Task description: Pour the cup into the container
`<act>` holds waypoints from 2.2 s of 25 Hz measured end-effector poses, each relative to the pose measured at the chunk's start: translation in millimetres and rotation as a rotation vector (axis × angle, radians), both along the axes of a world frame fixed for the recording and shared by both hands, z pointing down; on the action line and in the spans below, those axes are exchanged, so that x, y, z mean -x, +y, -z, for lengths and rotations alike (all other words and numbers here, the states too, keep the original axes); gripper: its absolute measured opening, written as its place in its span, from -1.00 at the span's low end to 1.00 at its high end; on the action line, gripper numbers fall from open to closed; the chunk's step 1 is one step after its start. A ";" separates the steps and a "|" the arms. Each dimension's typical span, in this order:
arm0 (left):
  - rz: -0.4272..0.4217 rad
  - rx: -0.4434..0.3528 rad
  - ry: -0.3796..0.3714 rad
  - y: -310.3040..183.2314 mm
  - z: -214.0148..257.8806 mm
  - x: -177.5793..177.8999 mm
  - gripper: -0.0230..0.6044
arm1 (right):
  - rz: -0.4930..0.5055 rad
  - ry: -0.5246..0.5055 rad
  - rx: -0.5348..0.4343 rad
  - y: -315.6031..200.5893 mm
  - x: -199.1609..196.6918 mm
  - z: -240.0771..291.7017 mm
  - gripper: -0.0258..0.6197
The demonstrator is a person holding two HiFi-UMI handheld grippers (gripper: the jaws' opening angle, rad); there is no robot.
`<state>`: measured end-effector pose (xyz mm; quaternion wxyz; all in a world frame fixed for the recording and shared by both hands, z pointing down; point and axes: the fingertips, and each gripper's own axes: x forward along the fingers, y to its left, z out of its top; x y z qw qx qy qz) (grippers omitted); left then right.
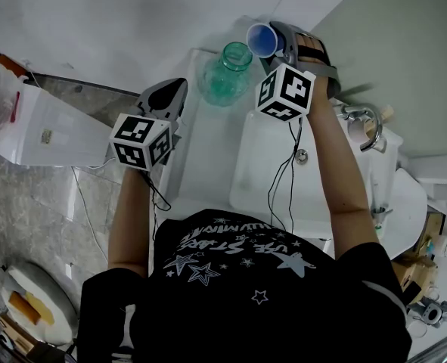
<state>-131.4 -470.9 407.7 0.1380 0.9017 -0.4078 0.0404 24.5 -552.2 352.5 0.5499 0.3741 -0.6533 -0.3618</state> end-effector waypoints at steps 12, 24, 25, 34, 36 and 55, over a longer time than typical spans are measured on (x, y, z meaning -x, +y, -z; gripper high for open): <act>-0.004 -0.007 0.001 1.3 4.6 -1.8 -0.89 | -0.017 -0.116 0.044 3.0 5.5 5.5 -0.05; -0.010 0.000 0.009 6.5 3.3 -2.6 -0.89 | -0.123 -0.429 0.163 13.5 -5.5 0.2 -0.06; -0.012 0.001 0.009 7.5 2.7 -3.4 -0.89 | -0.131 -0.461 0.168 15.1 -7.0 0.4 -0.06; -0.029 0.011 0.003 20.8 0.2 -8.5 -0.89 | -0.203 -0.822 0.221 39.1 -21.6 -15.0 -0.05; -0.029 0.011 0.002 25.0 0.4 -6.3 -0.89 | -0.204 -0.889 0.220 46.6 -22.6 -17.3 -0.05; 0.003 0.052 -0.022 73.4 -23.9 13.4 -0.89 | -0.063 -1.131 0.385 139.6 40.9 -90.6 -0.05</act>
